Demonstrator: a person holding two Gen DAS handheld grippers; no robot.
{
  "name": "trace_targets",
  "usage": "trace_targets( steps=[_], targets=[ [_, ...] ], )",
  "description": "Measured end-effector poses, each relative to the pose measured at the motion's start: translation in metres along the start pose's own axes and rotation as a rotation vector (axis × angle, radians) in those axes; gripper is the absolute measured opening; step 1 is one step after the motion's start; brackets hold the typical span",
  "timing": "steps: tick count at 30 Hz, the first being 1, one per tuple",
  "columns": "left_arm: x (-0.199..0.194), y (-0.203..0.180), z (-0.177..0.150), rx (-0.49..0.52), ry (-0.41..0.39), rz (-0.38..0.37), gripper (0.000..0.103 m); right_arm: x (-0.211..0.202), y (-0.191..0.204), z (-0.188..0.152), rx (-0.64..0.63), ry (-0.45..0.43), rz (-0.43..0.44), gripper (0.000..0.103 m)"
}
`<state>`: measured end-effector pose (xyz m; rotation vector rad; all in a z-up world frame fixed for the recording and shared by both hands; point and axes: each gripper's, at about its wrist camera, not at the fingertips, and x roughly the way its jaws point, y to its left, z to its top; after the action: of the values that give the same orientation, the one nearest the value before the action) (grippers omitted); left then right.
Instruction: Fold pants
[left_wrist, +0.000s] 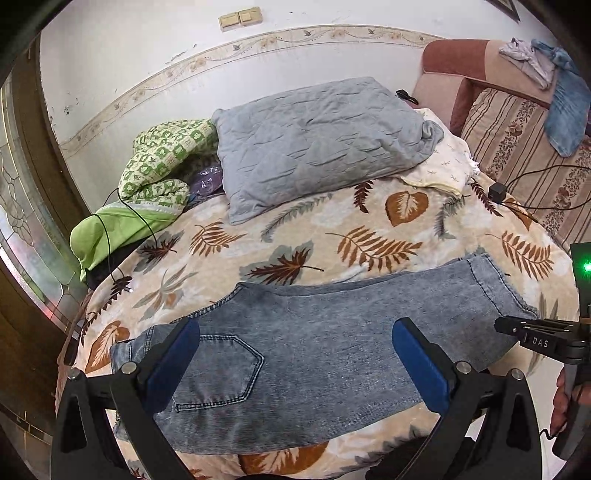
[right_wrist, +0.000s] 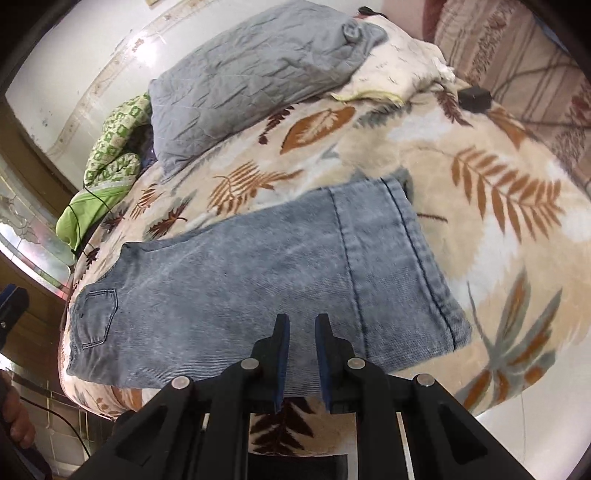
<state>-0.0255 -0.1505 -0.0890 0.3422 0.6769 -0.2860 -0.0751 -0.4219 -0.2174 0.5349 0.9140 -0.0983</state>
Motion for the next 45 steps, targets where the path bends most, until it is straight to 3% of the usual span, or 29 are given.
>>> trace_targets(
  steps=[15,25,33,37,42,45],
  targets=[
    [0.024,-0.001,-0.013,0.003,0.063,-0.013,0.103,0.011,0.002,0.005,0.021,-0.002,0.018,0.017],
    [0.057,-0.002,-0.022,0.0,0.128,-0.01,0.103,0.033,0.027,0.02,-0.044,0.017,-0.001,0.017],
    [0.122,0.008,-0.053,-0.018,0.298,0.01,0.103,0.062,0.039,0.043,-0.053,0.017,-0.008,0.017],
    [0.148,0.013,-0.071,-0.014,0.39,0.016,0.103,0.084,0.03,0.054,-0.03,0.04,-0.068,0.017],
    [0.144,0.02,-0.069,-0.013,0.396,0.009,0.103,0.088,0.02,0.069,-0.008,0.034,-0.067,0.017],
    [0.124,0.04,-0.063,-0.033,0.336,0.032,0.103,0.054,0.002,0.07,0.043,-0.055,-0.027,0.017]
  ],
)
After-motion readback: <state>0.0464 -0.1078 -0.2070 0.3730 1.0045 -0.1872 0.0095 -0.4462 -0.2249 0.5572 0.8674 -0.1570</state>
